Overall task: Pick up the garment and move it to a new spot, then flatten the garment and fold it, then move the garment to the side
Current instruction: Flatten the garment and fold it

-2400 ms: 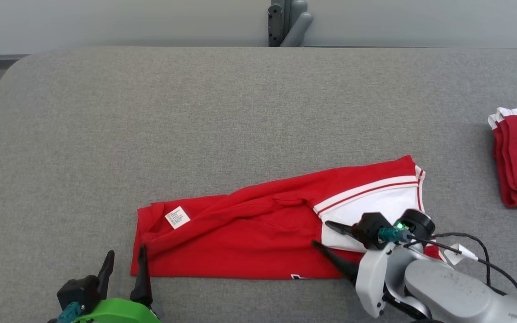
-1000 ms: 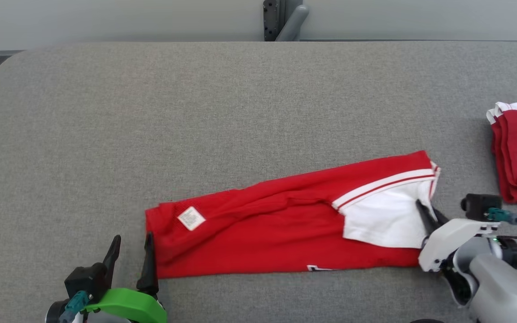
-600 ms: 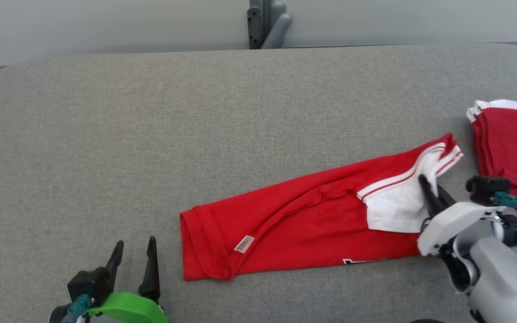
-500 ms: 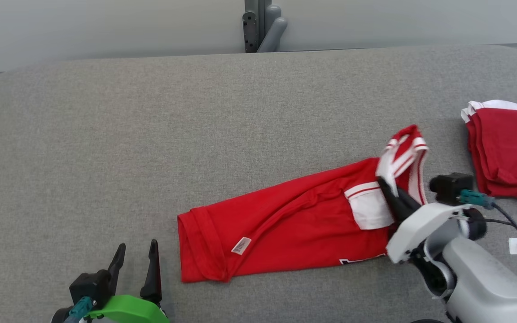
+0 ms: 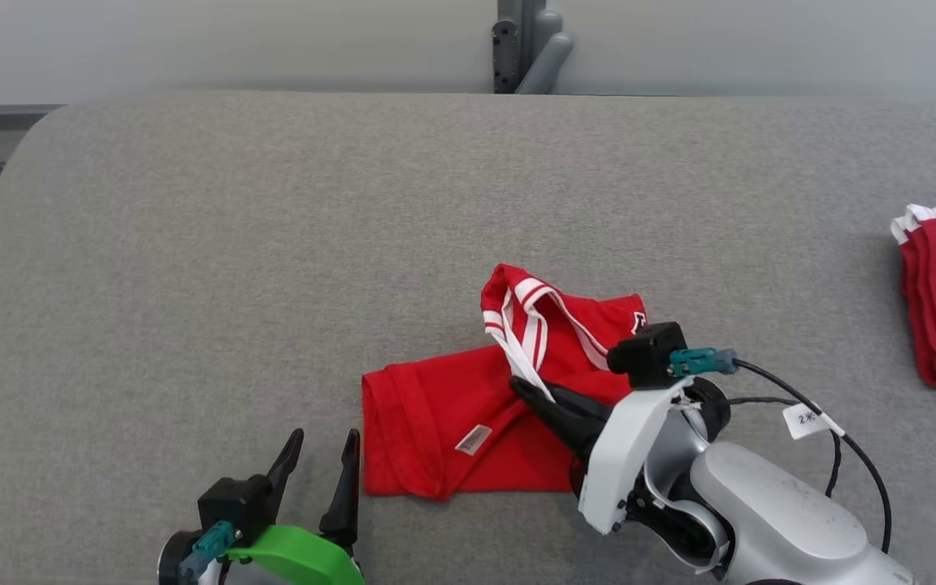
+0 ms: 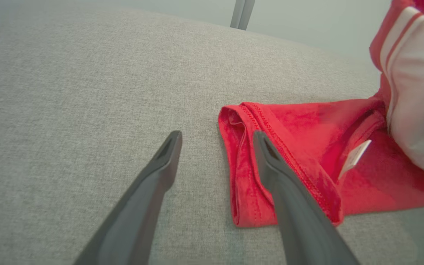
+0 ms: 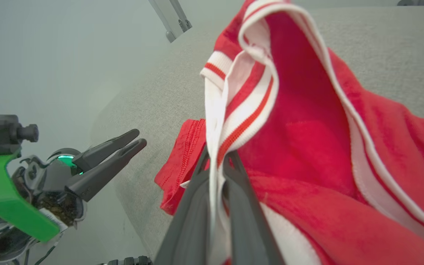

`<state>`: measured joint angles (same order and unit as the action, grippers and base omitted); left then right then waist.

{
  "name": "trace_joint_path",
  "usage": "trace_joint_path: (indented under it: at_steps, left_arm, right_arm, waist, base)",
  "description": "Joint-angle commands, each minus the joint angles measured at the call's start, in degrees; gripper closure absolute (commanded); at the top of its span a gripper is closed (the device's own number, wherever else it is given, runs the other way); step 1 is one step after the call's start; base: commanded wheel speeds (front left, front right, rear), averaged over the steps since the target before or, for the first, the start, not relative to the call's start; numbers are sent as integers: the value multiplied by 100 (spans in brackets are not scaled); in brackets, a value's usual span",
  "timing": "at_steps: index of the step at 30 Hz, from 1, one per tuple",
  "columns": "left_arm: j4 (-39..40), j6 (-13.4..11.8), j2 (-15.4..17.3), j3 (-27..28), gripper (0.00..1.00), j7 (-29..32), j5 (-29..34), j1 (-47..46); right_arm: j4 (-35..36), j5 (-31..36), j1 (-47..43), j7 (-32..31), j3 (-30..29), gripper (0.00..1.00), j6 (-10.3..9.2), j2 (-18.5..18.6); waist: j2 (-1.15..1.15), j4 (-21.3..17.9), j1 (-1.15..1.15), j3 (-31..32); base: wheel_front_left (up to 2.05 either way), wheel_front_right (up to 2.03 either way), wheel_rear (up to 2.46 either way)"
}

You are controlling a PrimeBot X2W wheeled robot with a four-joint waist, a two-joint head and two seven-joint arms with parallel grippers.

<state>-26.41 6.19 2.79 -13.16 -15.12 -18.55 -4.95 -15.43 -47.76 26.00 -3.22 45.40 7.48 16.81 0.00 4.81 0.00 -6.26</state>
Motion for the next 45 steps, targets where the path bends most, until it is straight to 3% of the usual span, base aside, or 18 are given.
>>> trace_joint_path:
  at_steps: [1,6,11,12,13,19,24,31,34,40,45]
  left_arm:
    - [17,-24,22,-119,0,1,-95,-128]
    - [56,-81,22,-439,0,1,-196,-184]
    - [78,-141,20,-549,0,1,-288,-168]
    - [83,-156,19,-563,0,1,-306,-159]
    - [89,-172,19,-570,0,1,-327,-142]
    - [144,-262,19,-343,0,1,-313,-43]
    - [186,-259,21,2,0,1,-171,34]
    - [209,-182,20,271,0,1,-62,102]
    - [186,-135,21,315,0,1,-23,115]
    - [162,-95,20,315,0,1,8,173]
    - [108,-70,21,301,0,1,-1,217]
  right_arm:
    - [-212,131,176,-23,46,100,1,-115]
    - [-863,296,471,40,82,100,1,-462]
    - [-1320,336,684,77,223,100,1,-737]
    - [-1423,361,743,86,253,67,1,-781]
    - [-1514,367,793,132,272,0,1,-838]
    - [-1534,163,1029,854,22,0,1,-920]
    - [-1268,22,995,1536,-519,0,1,-565]
    - [-1253,94,356,1727,-886,0,1,-158]
    - [-1035,178,38,1748,-652,0,1,-87]
    - [-189,470,-291,1708,465,0,0,213]
    - [-12,662,-185,1547,1033,0,1,335]
  waist:
    - [0,622,0,-212]
    - [0,1219,0,-334]
    - [0,1521,0,-391]
    - [0,1564,0,-393]
    - [0,1591,0,-390]
    - [0,1439,0,-291]
    - [0,1077,0,-117]
    - [0,668,0,74]
    - [0,595,0,111]
    - [0,564,0,139]
    - [0,645,0,151]
  base:
    - [0,0,0]
    - [0,0,0]
    - [0,0,0]
    - [0,0,0]
    - [0,0,0]
    - [0,0,0]
    - [0,0,0]
    - [0,0,0]
    - [0,0,0]
    - [0,0,0]
    - [0,0,0]
